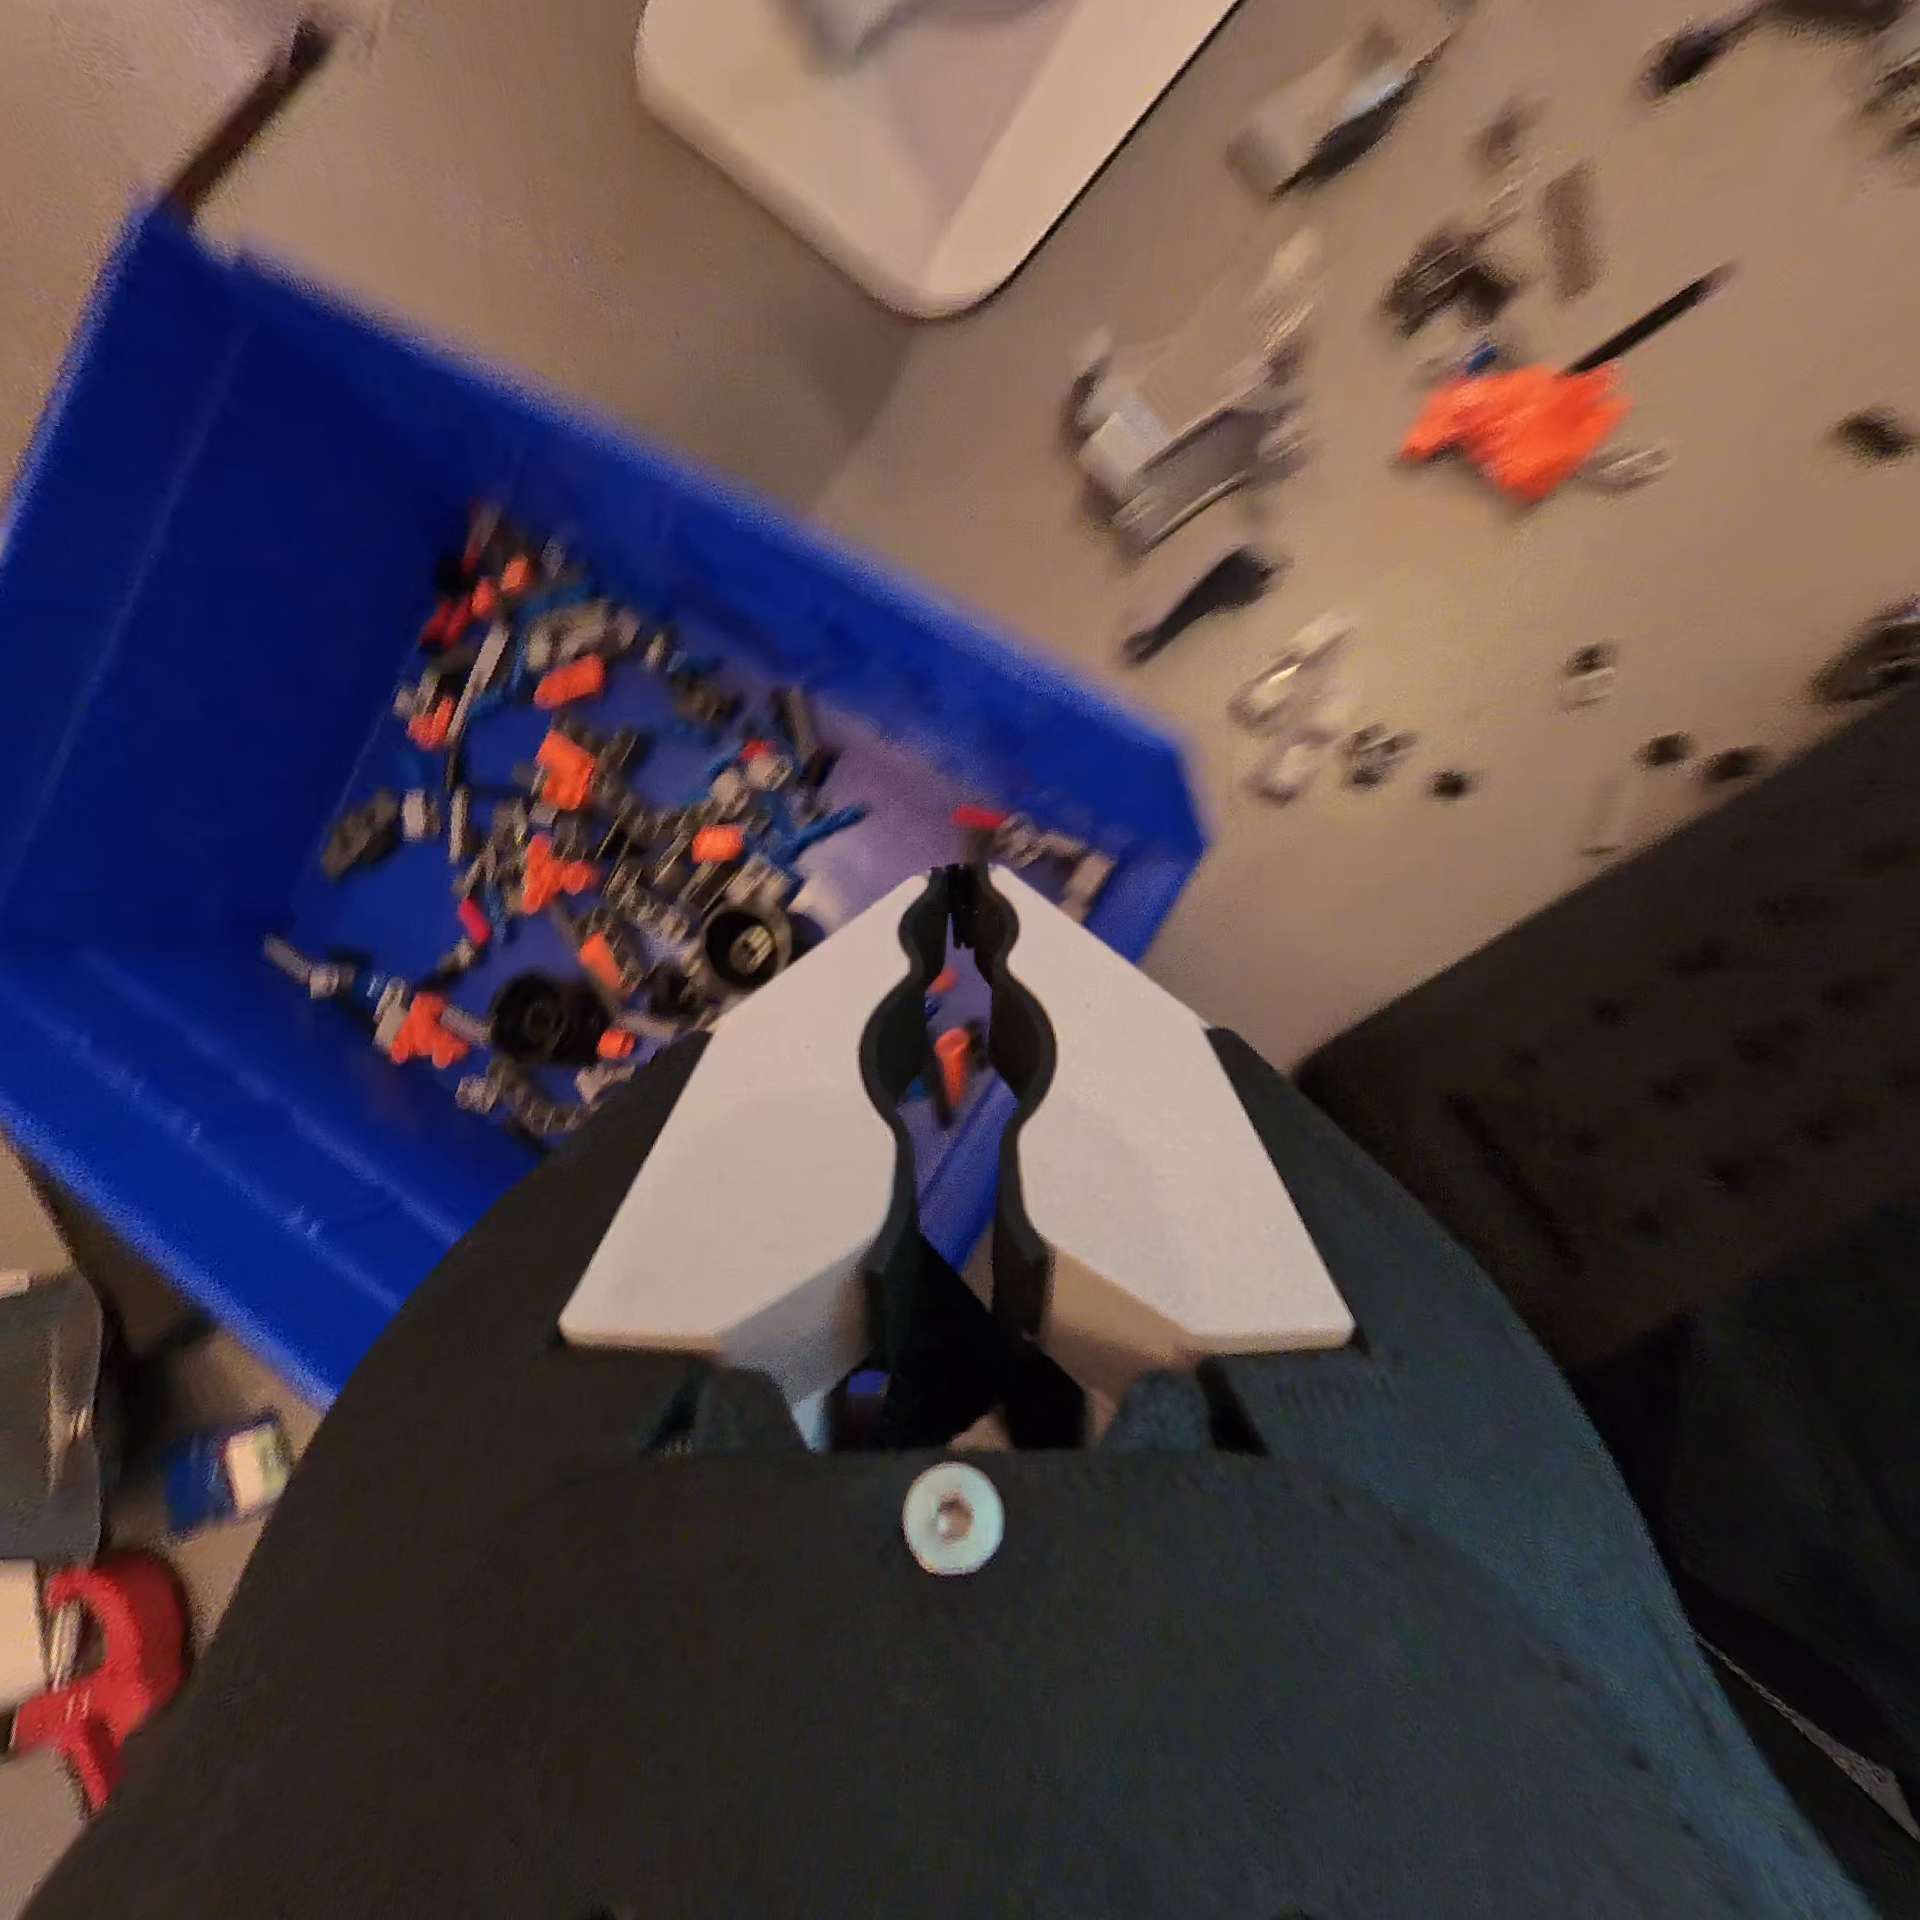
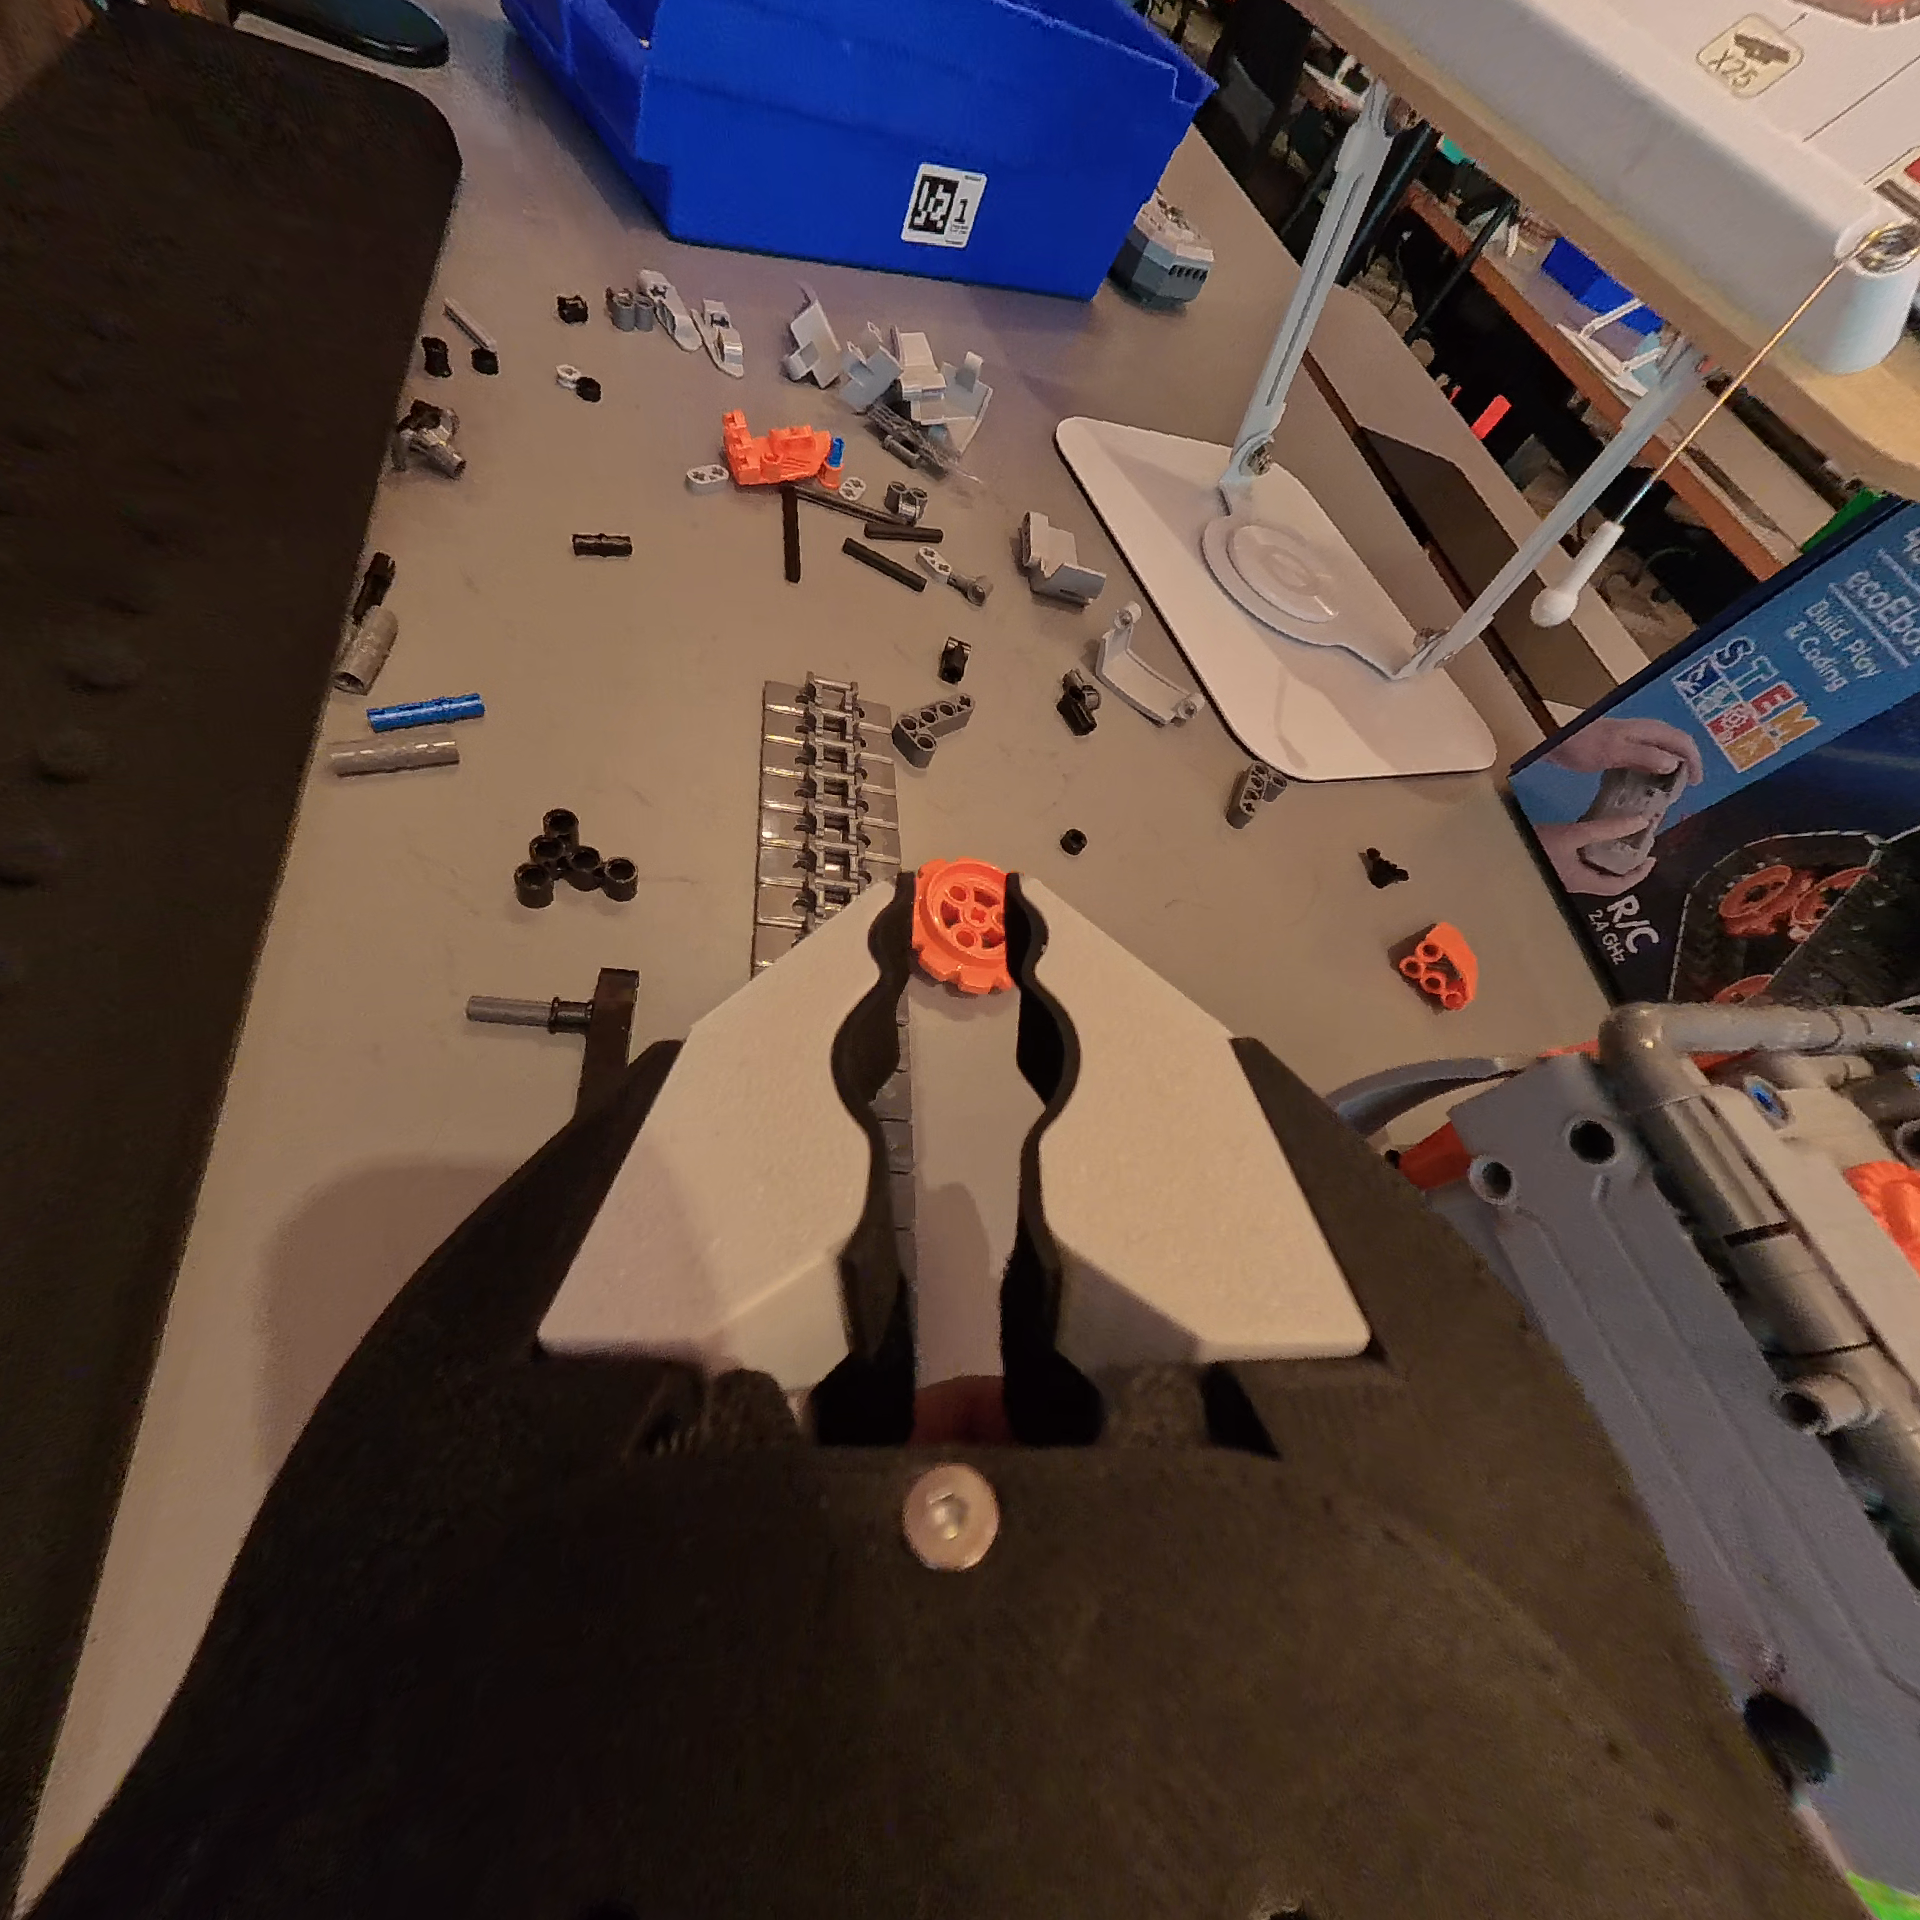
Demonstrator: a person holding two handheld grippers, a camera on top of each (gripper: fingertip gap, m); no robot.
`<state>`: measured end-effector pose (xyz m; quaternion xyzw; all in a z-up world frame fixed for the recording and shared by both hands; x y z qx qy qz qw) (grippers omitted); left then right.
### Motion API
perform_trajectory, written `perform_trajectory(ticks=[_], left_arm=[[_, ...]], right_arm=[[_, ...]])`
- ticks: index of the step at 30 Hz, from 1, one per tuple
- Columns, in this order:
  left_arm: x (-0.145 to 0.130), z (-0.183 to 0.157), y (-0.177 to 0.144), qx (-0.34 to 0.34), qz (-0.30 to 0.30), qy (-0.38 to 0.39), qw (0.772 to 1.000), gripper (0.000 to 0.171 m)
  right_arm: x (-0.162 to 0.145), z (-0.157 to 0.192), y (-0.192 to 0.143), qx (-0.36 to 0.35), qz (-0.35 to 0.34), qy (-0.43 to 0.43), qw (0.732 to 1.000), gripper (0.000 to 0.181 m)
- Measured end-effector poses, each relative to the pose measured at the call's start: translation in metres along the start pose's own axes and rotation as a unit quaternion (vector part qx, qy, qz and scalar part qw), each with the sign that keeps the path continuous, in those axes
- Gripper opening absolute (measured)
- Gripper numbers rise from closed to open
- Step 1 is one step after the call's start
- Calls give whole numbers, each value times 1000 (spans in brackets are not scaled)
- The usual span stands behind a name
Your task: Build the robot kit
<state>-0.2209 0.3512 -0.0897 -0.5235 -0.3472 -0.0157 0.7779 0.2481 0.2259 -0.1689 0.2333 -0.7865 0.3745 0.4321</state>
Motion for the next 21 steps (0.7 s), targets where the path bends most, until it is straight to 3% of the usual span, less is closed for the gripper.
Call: perform_trajectory(ticks=[3,6,14,21], left_arm=[[32,-42,-11,-41,-61,53,996,4],[65,-90,-3,-96,-123,95,983,4],[126,-203,87,-240,-163,210,934,4],[141,-243,134,-294,-138,245,913,4]], right_arm=[[3,0,-2,-6,0,-1,1000,14],[5,-1,-4,-6,2,4,1000,15],[11,6,-7,33,21,15,999,13],[18,20,-6,77,28,11,997,14]])
Point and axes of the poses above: each gripper's, where its closed fingertips meet, y out along the fingers, x out of its top, z = x × y across the jaws, the point moved 9 cm from there along -y, back along the fingers, and after that the axes turned 1 degree about -z, right-handed, at the moved point
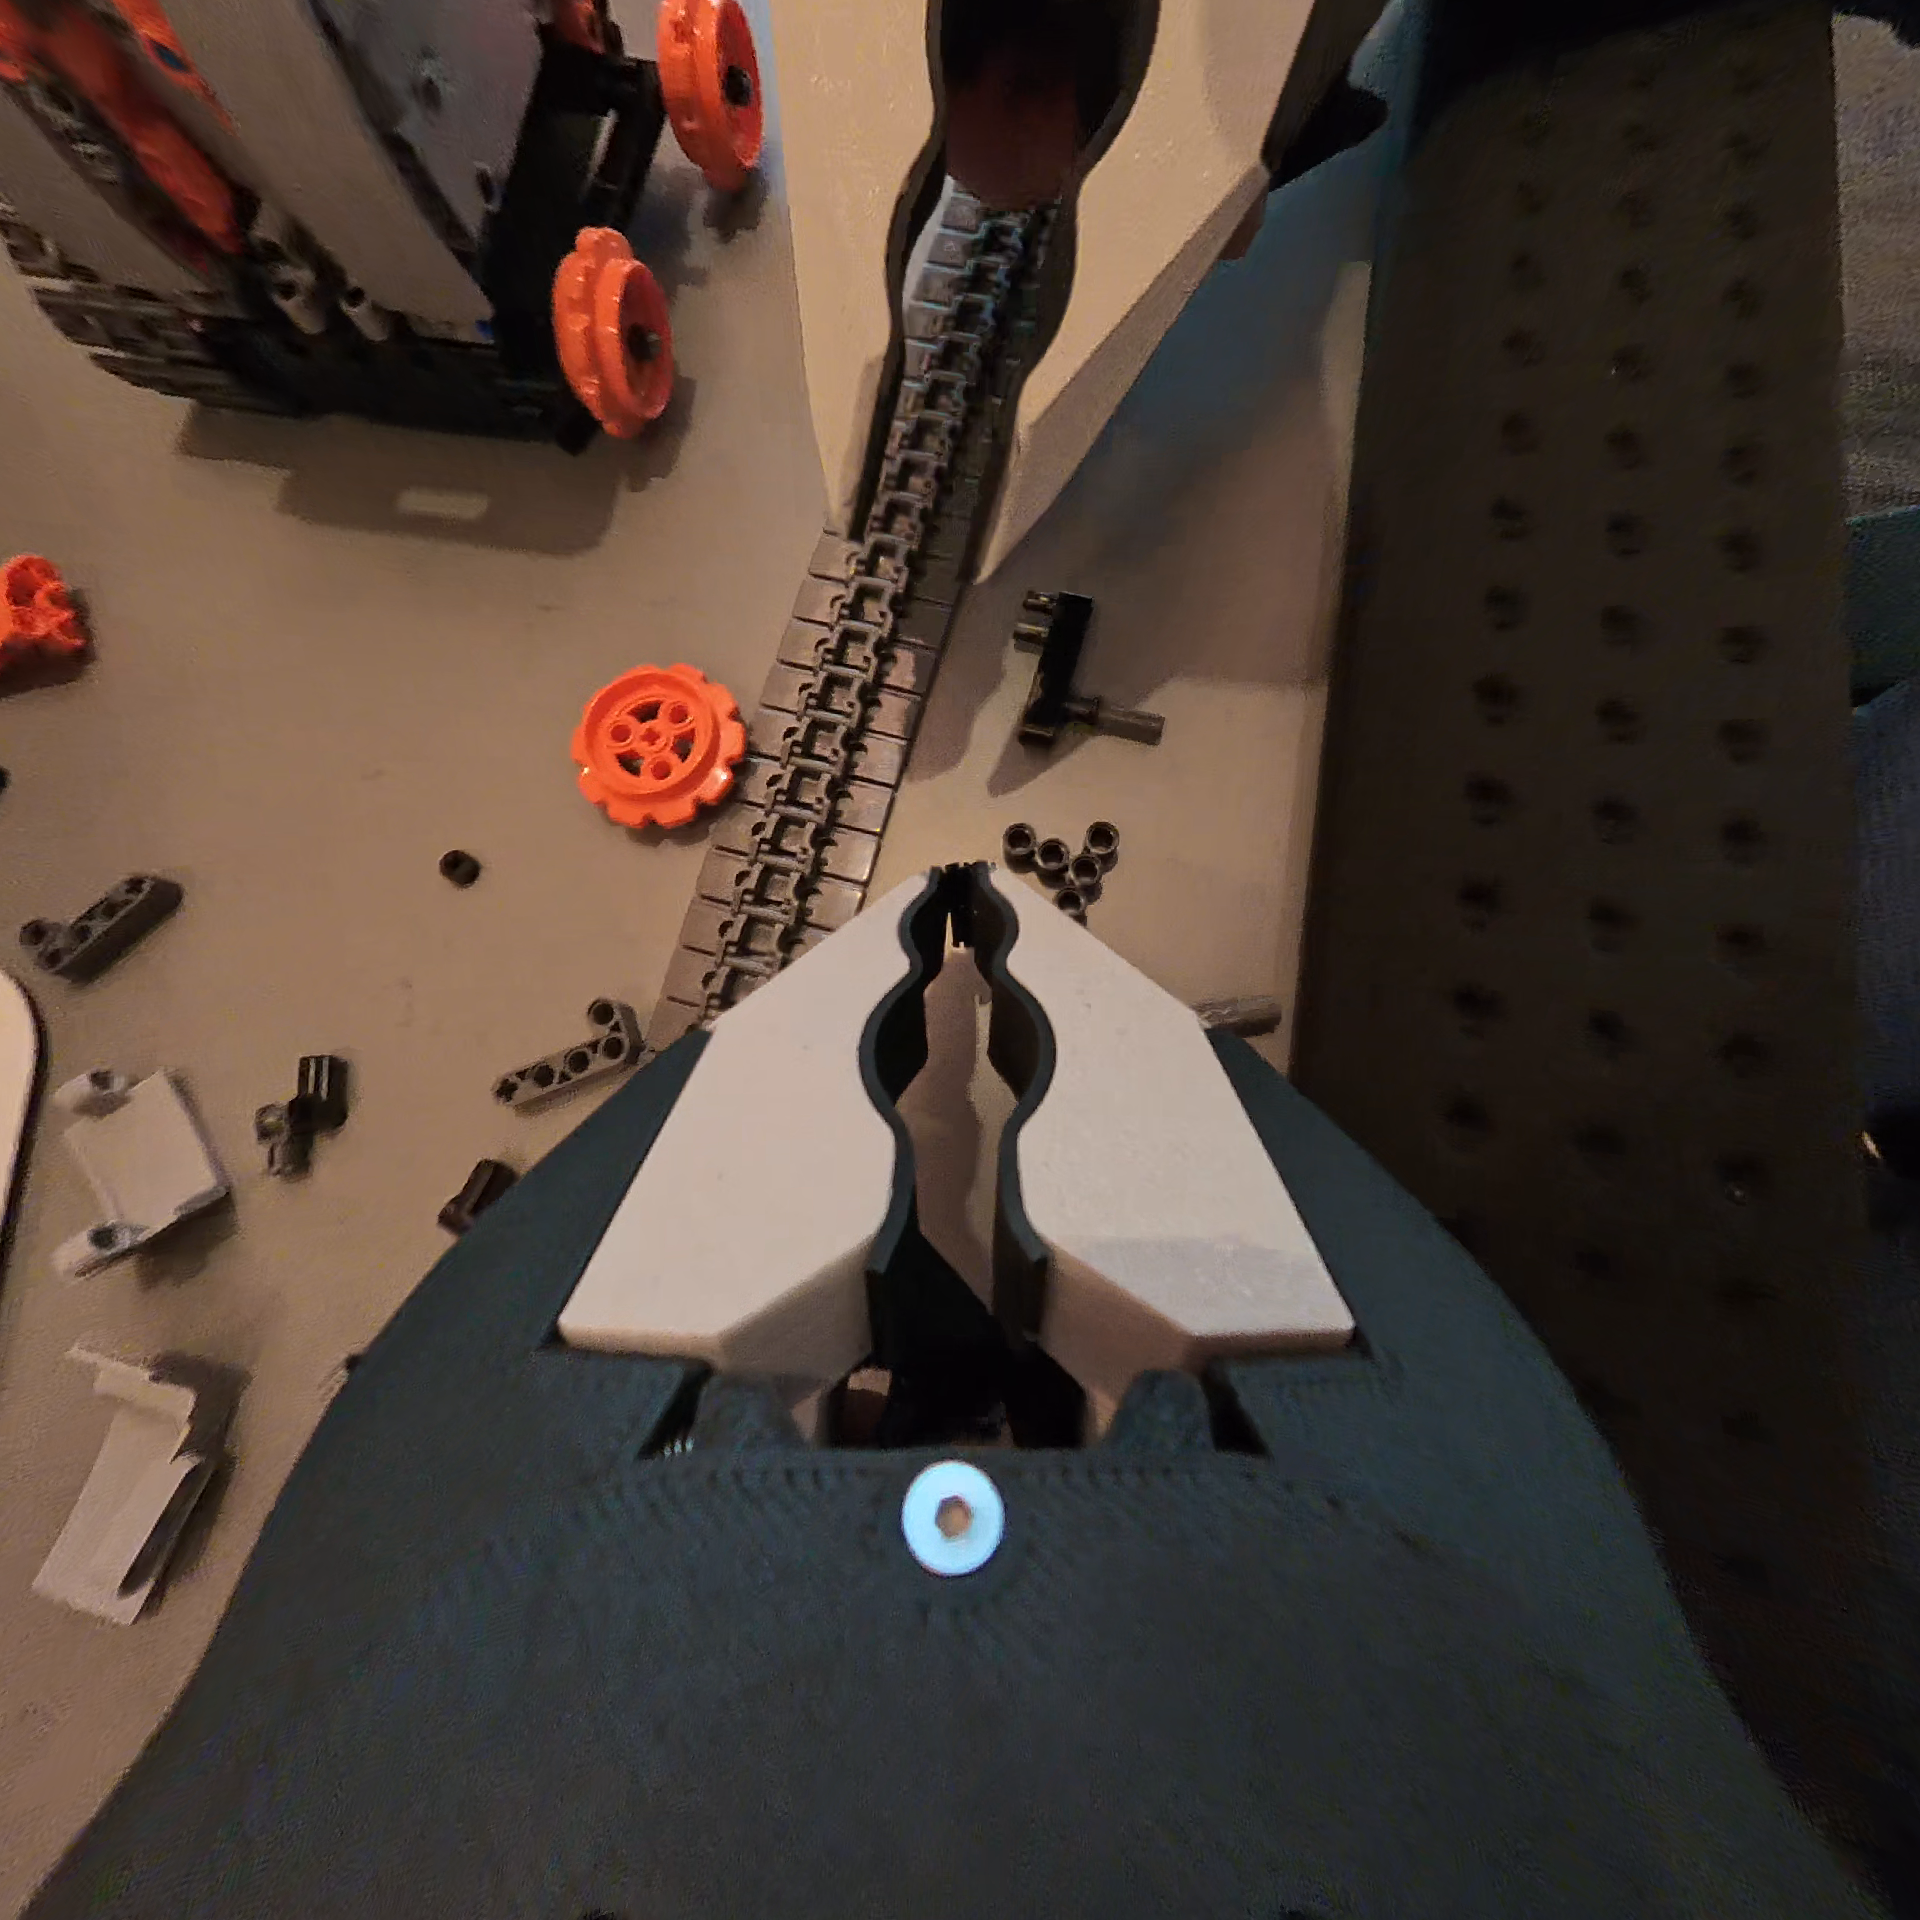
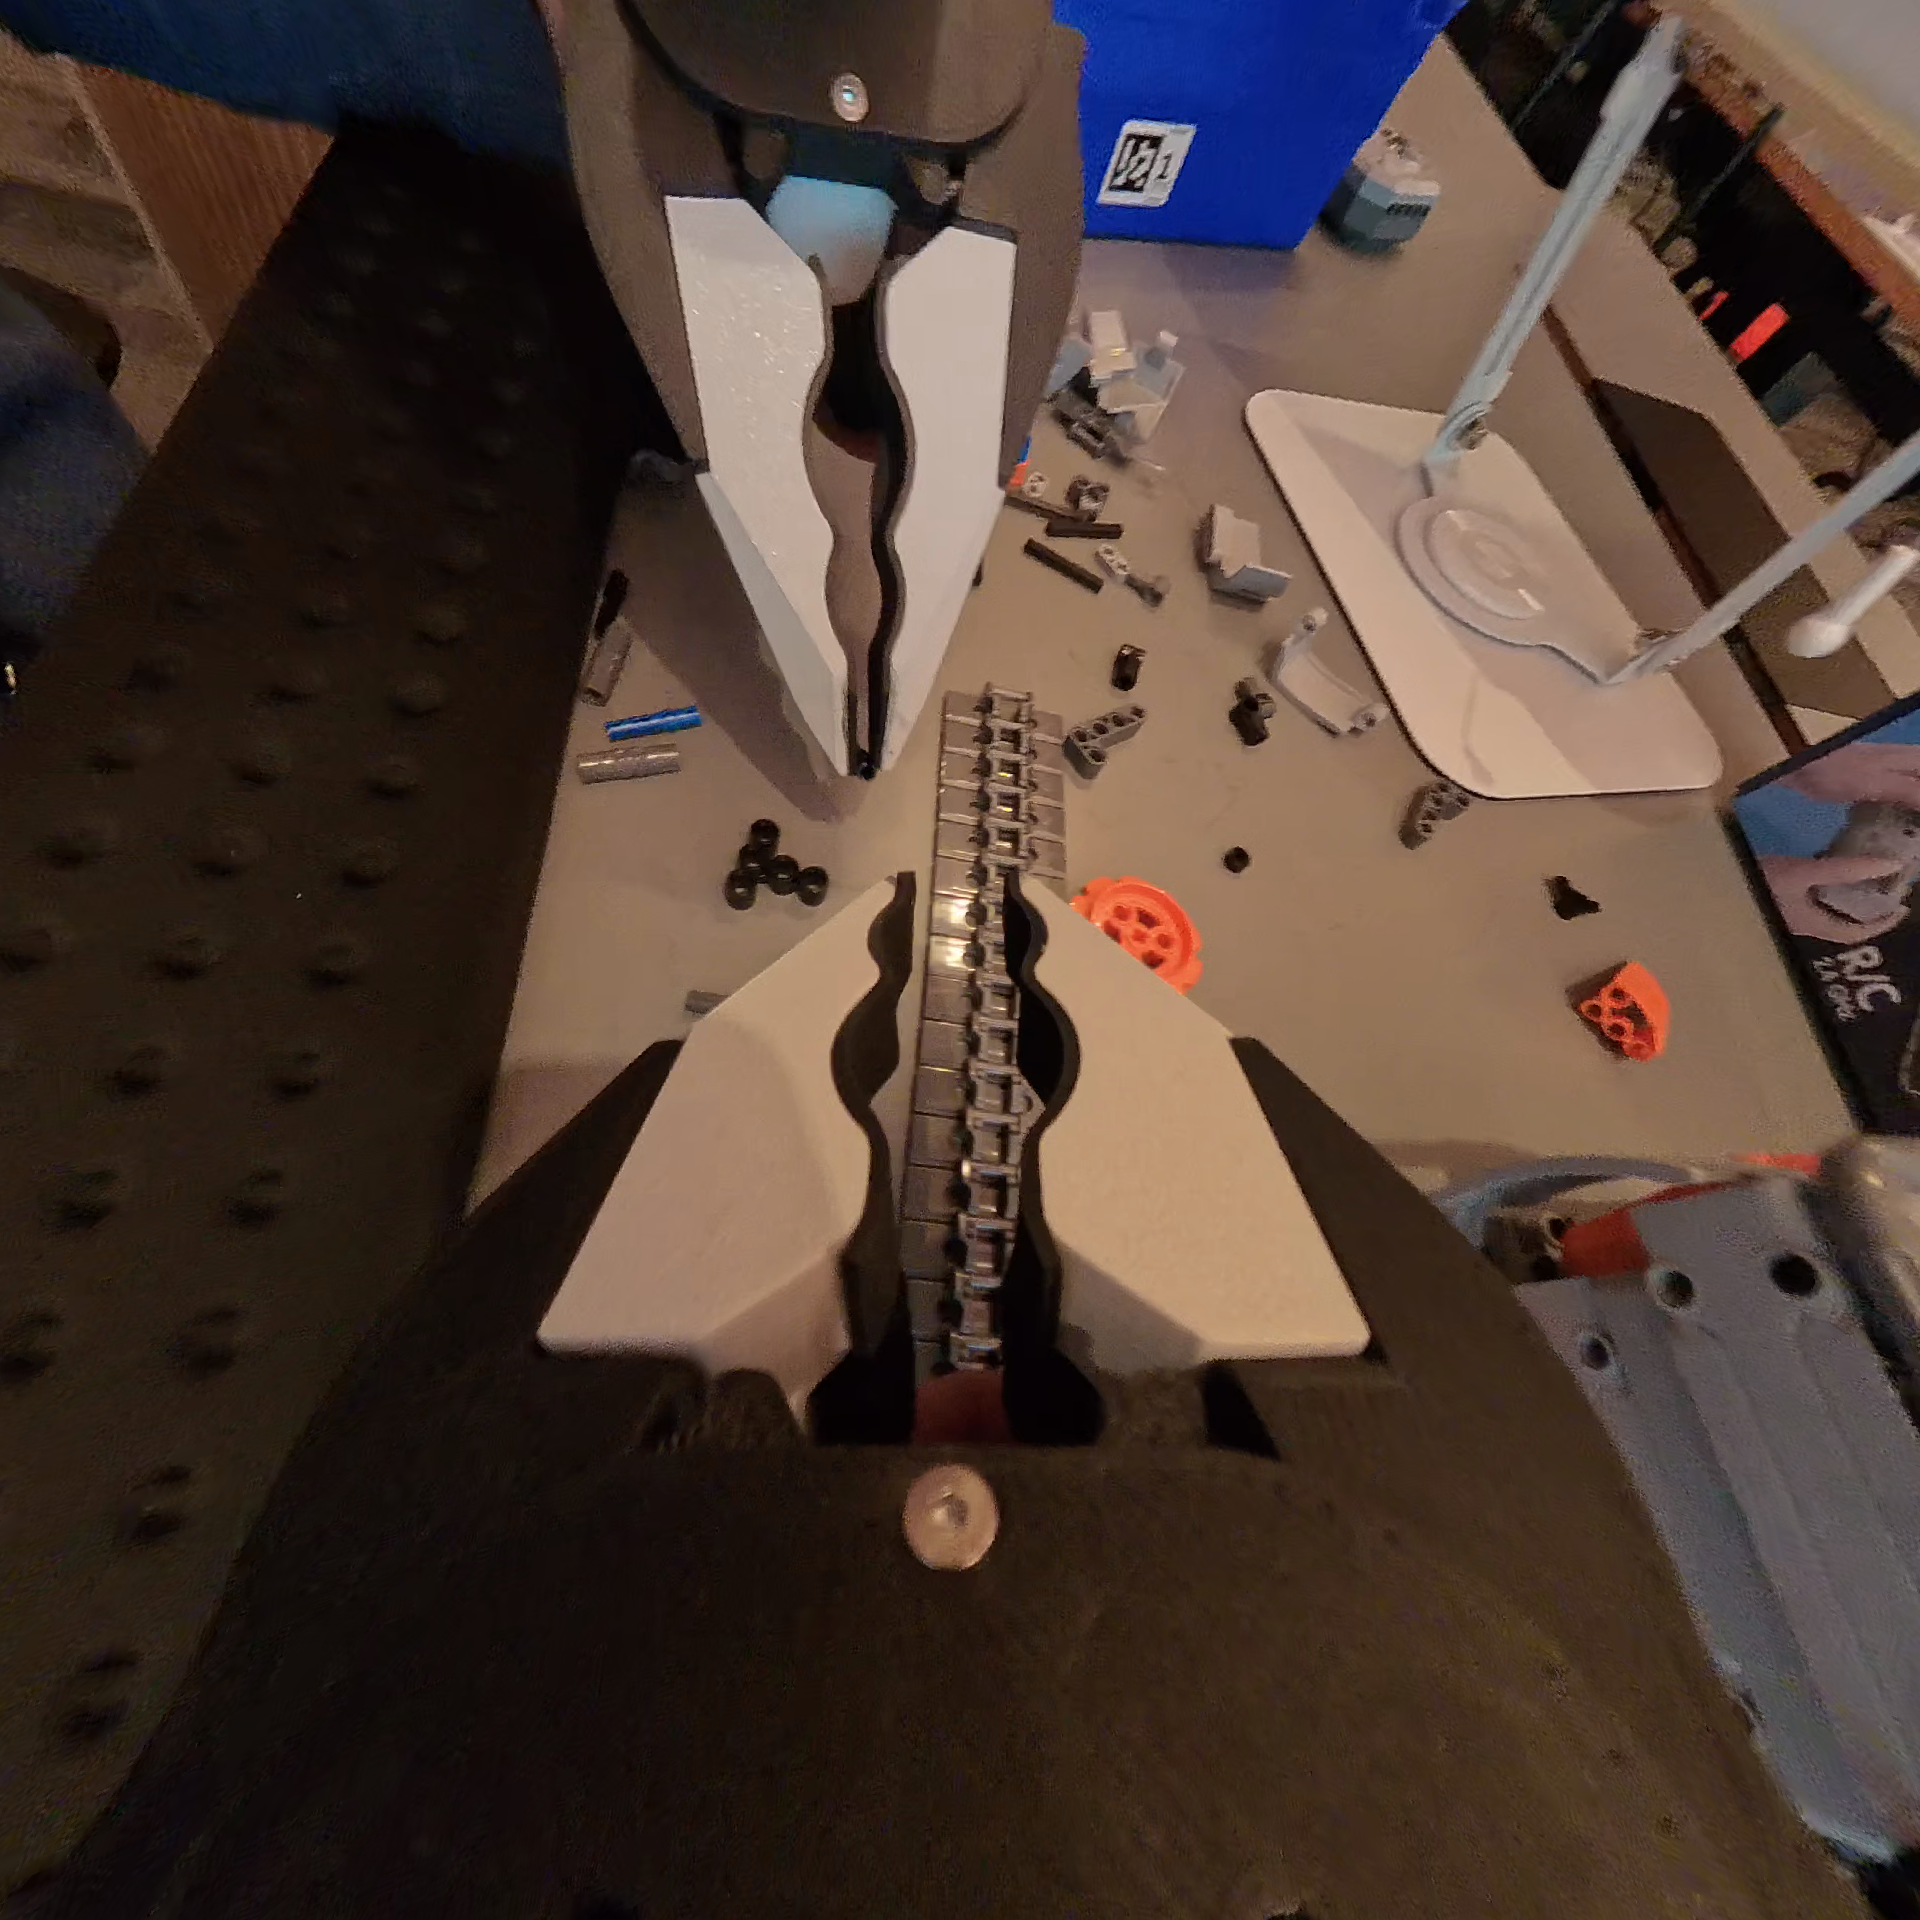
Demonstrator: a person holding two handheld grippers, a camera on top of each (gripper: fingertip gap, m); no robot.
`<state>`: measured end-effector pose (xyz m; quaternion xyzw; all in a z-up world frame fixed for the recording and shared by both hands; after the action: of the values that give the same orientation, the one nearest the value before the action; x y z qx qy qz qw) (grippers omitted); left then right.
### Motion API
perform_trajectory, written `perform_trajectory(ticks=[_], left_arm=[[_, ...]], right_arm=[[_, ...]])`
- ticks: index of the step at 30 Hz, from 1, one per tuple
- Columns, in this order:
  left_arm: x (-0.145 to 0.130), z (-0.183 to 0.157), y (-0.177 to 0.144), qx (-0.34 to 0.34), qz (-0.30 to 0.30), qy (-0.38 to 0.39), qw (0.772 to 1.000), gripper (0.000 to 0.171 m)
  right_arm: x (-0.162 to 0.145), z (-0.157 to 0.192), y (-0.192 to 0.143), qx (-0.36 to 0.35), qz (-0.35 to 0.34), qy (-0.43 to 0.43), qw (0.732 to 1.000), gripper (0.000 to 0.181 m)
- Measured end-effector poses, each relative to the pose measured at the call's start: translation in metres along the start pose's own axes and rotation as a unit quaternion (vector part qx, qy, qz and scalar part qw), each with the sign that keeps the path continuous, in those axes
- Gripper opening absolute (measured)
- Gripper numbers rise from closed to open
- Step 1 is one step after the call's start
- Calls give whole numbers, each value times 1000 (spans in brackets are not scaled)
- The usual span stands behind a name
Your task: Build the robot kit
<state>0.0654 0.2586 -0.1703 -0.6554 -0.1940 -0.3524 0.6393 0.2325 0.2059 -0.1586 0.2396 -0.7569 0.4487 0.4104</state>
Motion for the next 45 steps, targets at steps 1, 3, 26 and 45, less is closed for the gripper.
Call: perform_trajectory(ticks=[1,3,26,45], left_arm=[[-1,-1,2,-3,3,3,1000,4],[0,-2,4,-9,-16,8,1000,3],[11,1,24,-77,-100,-44,991,4],[0,0,40,-36,-2,15,999,7]], right_arm=[[0,2,2,7,5,-2,1000,14],[0,6,7,19,14,0,1000,13],[-2,21,15,-1,48,-120,992,16],[-16,15,26,57,89,-31,994,14]])
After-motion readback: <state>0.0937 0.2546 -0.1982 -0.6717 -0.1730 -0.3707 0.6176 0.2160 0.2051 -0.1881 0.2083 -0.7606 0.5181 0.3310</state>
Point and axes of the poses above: each gripper's, where its closed fingertips meet, y out along the fingers, x out of its top, z = x × y across the jaws, the point moved 9 cm from there along -y, back along the fingers, and after that the axes turned 1 degree about -z, right-handed, at the moved point
